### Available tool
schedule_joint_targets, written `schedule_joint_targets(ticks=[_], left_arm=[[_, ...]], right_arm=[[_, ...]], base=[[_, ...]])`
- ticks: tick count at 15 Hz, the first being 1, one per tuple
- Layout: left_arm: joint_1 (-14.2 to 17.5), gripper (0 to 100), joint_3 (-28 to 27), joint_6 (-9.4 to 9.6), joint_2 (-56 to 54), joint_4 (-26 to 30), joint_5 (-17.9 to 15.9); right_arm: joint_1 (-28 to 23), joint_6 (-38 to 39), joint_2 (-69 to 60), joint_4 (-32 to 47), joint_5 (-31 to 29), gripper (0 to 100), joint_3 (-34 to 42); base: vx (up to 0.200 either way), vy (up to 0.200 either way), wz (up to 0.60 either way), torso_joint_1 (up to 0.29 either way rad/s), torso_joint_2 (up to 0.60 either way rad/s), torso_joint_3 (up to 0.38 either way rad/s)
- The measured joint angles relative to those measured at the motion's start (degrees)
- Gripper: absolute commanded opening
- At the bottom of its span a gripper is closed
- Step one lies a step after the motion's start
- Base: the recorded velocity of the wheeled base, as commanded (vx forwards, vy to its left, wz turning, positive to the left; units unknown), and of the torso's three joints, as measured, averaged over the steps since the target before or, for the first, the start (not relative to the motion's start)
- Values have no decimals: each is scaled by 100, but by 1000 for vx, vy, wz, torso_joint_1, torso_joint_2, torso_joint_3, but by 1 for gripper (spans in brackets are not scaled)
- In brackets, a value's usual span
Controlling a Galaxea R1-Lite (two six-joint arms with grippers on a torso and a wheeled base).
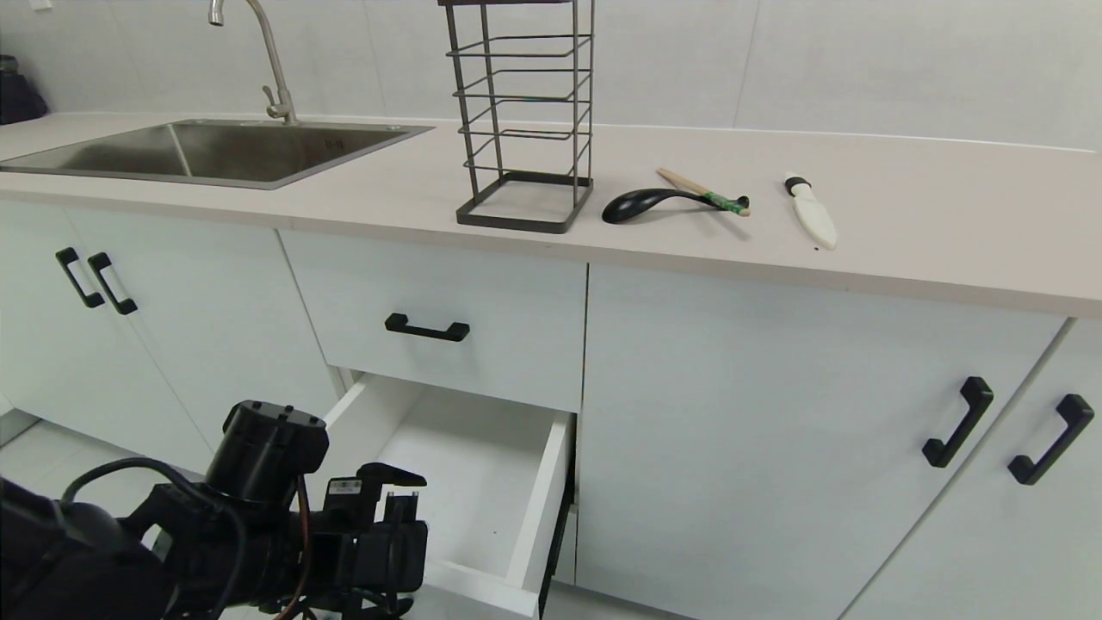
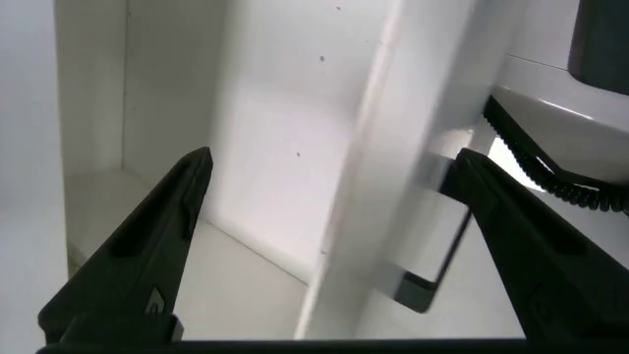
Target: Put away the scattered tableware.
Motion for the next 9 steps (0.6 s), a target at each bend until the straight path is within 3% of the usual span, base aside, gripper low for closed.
schedule_joint_targets(ticks=[5,6,7,9], left_arm=[[-174,100,322,-13,-333,6,-35],[-277,100,407,-90,-501,15,-41],[-433,100,468,-363,-722,22,-52],[-836,100,474,-1790,-1193,11,-68]], right_arm=[[-2,0,0,0,1,0,0],[-2,0,0,0,0,0,0],[-2,0,0,0,0,0,0],[0,-2,0,0,0,0,0]], base=[[0,0,0,0,0,0],[0,0,0,0,0,0],[0,0,0,0,0,0],[0,0,0,0,0,0]])
